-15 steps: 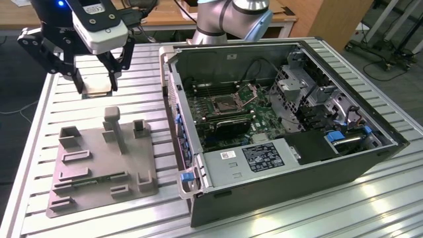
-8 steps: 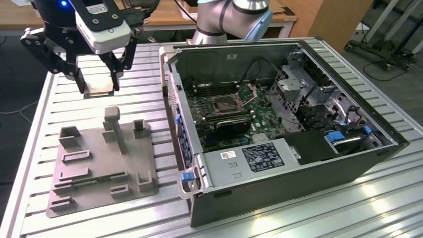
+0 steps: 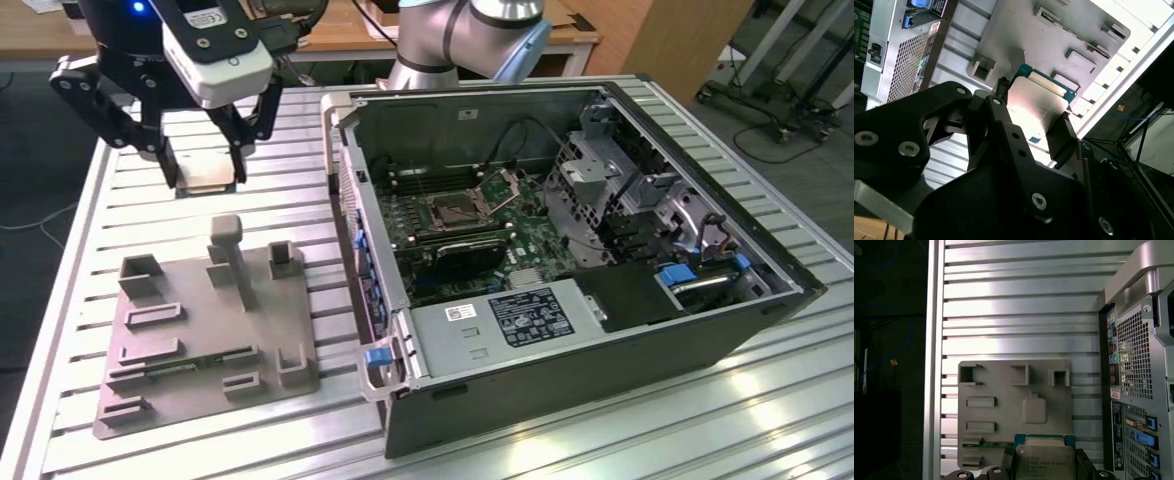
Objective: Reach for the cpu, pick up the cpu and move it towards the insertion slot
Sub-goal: 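Pick up the cpu and move it towards the insertion slot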
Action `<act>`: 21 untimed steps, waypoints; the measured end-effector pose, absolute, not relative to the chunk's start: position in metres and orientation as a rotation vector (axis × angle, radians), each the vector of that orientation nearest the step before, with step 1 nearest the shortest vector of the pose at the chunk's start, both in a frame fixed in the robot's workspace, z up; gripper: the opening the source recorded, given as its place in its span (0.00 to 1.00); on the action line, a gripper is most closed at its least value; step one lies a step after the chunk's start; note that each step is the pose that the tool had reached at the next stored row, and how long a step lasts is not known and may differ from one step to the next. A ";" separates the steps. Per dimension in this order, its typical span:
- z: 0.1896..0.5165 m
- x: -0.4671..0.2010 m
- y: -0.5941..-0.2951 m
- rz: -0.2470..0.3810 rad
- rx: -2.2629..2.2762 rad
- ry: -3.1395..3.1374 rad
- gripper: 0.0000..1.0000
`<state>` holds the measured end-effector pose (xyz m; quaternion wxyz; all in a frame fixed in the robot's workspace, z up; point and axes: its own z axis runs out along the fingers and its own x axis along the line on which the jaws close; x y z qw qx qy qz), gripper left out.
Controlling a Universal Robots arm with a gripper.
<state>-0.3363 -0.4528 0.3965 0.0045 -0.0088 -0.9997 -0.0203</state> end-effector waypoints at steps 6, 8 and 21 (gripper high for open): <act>0.396 -0.330 -0.453 -0.064 -0.027 -3.132 0.55; 0.396 -0.327 -0.453 -0.064 -0.028 -3.132 0.55; 0.396 -0.314 -0.453 -0.064 -0.028 -3.132 0.55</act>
